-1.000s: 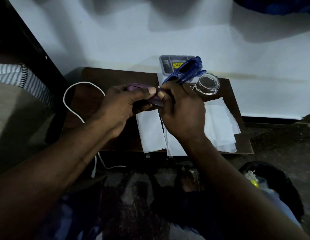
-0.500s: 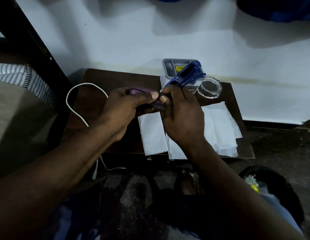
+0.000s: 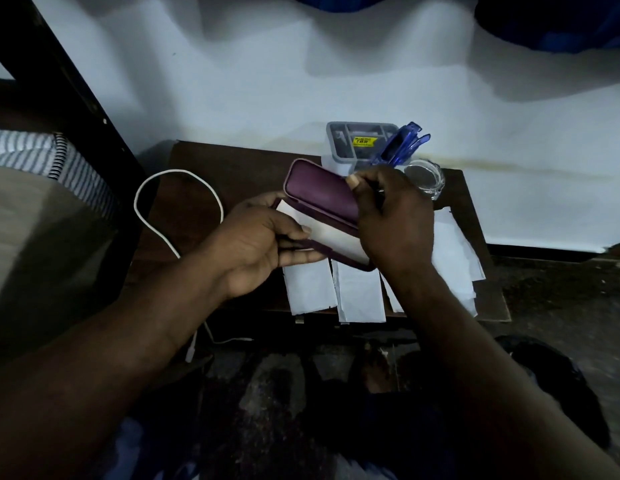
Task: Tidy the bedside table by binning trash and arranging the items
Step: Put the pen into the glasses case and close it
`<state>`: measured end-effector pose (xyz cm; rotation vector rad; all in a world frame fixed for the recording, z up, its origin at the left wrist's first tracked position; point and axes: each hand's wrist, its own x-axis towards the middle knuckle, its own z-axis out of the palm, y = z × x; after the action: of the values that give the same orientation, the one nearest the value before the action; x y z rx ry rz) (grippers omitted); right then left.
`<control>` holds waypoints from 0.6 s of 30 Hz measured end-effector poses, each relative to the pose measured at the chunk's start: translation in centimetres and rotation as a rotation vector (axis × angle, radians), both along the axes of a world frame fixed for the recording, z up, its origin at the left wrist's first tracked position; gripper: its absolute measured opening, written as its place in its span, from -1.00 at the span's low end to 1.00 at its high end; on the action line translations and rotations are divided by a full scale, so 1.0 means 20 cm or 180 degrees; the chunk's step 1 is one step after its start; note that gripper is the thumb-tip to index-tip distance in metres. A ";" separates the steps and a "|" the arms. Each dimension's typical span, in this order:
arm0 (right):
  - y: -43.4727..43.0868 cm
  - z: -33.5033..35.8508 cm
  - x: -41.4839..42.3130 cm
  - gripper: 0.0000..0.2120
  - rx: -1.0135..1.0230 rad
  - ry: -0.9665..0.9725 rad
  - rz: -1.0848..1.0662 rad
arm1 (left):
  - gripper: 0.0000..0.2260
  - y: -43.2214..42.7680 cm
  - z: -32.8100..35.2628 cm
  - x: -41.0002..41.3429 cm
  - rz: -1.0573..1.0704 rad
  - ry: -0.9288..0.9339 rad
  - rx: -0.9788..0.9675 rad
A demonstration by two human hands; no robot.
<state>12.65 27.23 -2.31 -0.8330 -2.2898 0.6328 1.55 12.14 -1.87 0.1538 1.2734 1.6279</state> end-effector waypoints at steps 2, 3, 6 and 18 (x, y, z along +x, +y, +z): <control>0.02 -0.01 -0.01 -0.79 -0.0145 -0.0028 -0.0048 | -0.53 0.00 -0.01 0.00 -0.0053 -0.0193 -0.0047; 0.02 -0.01 -0.01 -0.79 -0.0289 0.0051 -0.0014 | -0.51 0.00 -0.01 -0.01 -0.0046 -0.0271 -0.0069; 0.02 -0.01 -0.02 -0.84 -0.0602 0.0446 0.0051 | -0.65 -0.01 -0.02 -0.01 0.0102 -0.0346 -0.0134; 0.07 0.01 0.00 -0.32 -0.0723 0.0977 0.0267 | -0.81 -0.01 -0.03 -0.03 0.0805 -0.0201 -0.0322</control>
<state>12.68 28.57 -2.09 -0.6896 -2.0061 1.0002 0.94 11.95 -2.50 -0.1250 1.3657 1.7612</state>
